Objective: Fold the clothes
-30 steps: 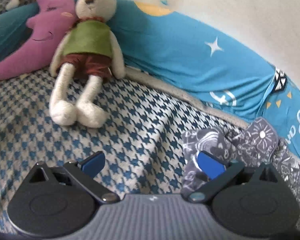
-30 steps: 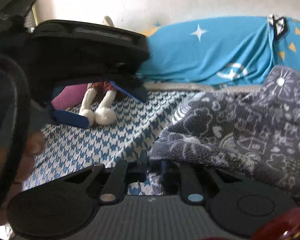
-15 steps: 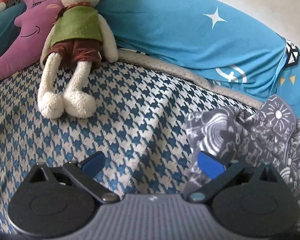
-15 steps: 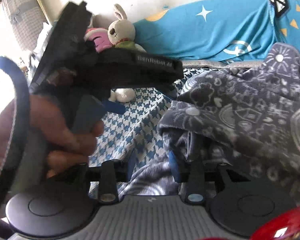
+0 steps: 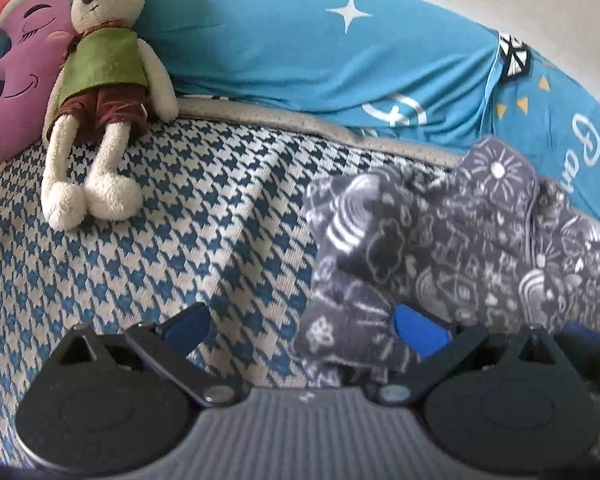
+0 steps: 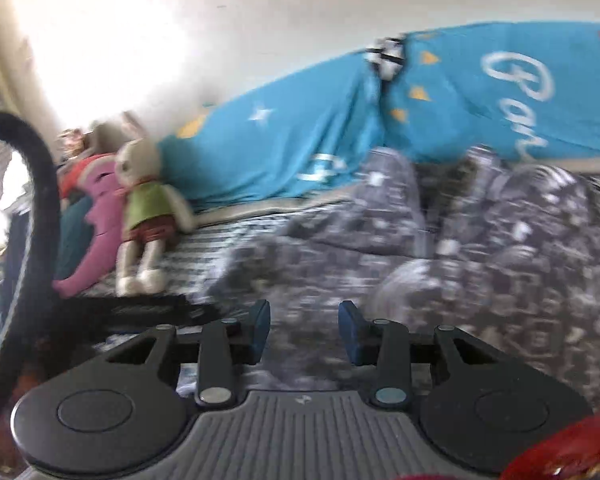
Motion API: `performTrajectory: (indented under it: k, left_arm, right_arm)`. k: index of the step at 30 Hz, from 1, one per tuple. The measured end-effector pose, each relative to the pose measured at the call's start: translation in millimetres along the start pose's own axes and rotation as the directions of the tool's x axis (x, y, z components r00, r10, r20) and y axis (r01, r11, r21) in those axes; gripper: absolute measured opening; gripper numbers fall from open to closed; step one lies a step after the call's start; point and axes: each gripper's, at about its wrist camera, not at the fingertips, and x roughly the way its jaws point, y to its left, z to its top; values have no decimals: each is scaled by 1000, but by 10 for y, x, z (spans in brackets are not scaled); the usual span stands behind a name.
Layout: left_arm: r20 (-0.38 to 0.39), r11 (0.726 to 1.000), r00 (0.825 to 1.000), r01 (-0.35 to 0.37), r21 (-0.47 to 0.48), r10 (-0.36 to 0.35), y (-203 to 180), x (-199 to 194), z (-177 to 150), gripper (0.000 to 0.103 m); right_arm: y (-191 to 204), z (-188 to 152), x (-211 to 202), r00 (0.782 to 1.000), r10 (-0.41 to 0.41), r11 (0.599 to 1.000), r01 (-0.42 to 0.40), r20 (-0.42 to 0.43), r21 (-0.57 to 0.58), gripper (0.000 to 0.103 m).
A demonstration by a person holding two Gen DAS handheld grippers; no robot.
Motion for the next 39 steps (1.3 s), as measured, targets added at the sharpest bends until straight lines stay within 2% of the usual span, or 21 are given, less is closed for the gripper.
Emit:
performTrajectory:
  k: [6,11,19,23,25,29,33,39]
  left_arm:
    - [-9,1000,1000,-8,17,8,30,38,-119,103]
    - [-21,999,999,-28,24,28,22,76,-192,103]
    - [-30,997,997,-72,21,73,-41,27,-256,103]
    - [0,998,998,-62,30,62,-91,-184,-280,103]
    - [17,998,998,-56,34,55,-116,-293,-292,103]
    - [43,998,999,-16,62,14,-221,-504,-357,103]
    - [33,998,999,7,70,-9,-329,-553,-401,103]
    - [14,1000,1000,-4,30,3,-364,-471,-383,103]
  right_arm:
    - [-212,-131,94,992,-85,996,86,-94,8,39]
    - [-292,-165,2,992,-82,996,85,-94,19,39]
    - [-459,-116,-248,982,-143,988,149,-127,42,40]
    - [-620,-46,-532,986,-133,987,141,-103,80,41]
    - [-694,-9,-712,986,-157,984,162,-61,79,51]
    - [-952,59,-1019,981,-196,971,194,2,141,57]
    - [-1259,59,-1179,965,-260,942,249,20,225,62]
    - [-1589,37,-1243,961,-276,910,251,30,329,72]
